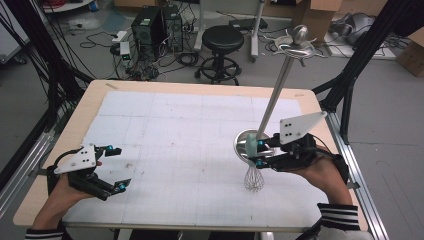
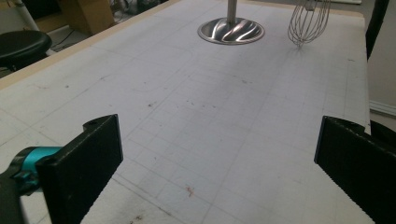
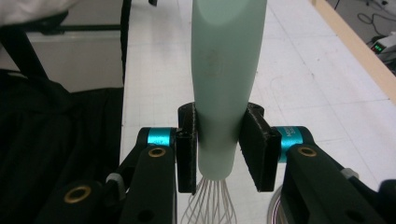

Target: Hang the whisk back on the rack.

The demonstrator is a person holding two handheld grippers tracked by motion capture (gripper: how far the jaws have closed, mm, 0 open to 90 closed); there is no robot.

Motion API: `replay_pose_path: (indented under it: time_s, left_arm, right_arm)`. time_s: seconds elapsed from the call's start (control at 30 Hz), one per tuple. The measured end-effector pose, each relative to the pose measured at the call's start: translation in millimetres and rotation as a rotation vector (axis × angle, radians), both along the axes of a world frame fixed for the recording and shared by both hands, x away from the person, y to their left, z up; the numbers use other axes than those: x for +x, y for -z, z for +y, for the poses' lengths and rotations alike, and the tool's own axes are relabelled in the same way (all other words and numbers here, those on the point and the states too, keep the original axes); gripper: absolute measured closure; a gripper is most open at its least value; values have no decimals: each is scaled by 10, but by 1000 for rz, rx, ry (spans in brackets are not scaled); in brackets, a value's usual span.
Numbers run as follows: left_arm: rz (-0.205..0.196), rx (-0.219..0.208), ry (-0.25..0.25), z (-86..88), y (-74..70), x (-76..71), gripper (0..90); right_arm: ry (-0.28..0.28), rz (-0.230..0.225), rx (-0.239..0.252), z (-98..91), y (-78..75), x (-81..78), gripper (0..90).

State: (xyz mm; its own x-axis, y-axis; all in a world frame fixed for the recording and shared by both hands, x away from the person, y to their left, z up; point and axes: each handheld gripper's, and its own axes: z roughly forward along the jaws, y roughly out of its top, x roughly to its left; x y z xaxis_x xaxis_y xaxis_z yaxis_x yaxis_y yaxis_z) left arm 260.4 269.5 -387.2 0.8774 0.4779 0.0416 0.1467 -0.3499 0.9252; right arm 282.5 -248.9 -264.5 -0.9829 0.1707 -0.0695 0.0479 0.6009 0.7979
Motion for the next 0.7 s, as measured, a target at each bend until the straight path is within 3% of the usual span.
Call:
replay_pose_path:
  time_s: [0.47,0.7]
  left_arm:
    - [1,4,-1,1,4,5,17]
    - [2,2,-2,1,4,6,17]
  right_arm:
    - [68,-20,93,-320,-158,-36,685]
    - [134,-21,134,-483,-288,-54,685]
